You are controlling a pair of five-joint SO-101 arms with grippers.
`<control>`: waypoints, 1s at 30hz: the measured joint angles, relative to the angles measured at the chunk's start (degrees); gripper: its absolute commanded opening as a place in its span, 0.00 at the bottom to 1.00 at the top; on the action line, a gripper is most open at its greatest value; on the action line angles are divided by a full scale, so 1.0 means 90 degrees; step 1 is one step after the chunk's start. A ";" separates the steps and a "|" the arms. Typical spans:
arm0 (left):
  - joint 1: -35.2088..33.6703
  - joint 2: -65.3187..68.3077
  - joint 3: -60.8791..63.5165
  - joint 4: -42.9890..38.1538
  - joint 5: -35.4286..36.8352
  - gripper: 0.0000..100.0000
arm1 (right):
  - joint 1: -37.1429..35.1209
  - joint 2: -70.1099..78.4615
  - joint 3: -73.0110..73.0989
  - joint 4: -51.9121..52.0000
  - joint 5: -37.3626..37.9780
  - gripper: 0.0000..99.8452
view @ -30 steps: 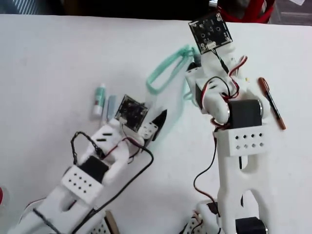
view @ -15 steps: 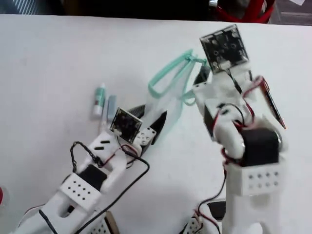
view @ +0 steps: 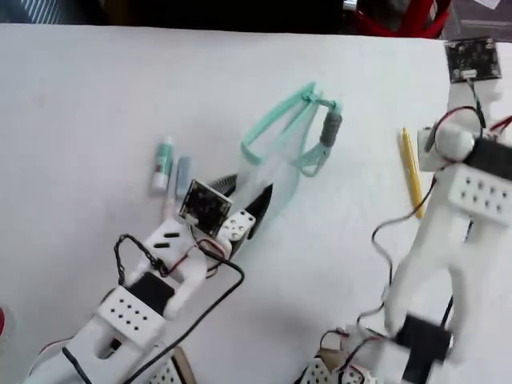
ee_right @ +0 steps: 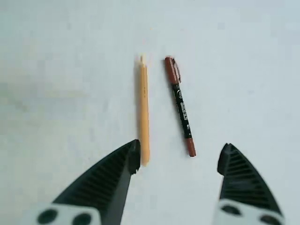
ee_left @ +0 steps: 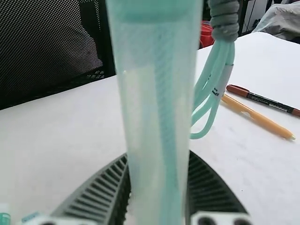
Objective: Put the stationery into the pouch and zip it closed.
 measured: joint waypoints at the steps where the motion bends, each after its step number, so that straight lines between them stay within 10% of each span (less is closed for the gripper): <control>1: 0.0000 0.0000 0.0000 0.0000 0.0000 0.14 | 0.0068 0.0410 0.0000 -0.0098 0.0186 0.25; 30: 0.0000 0.0000 0.0000 0.0000 0.0000 0.14 | -0.0098 0.6808 -0.4357 -0.0381 0.0742 0.02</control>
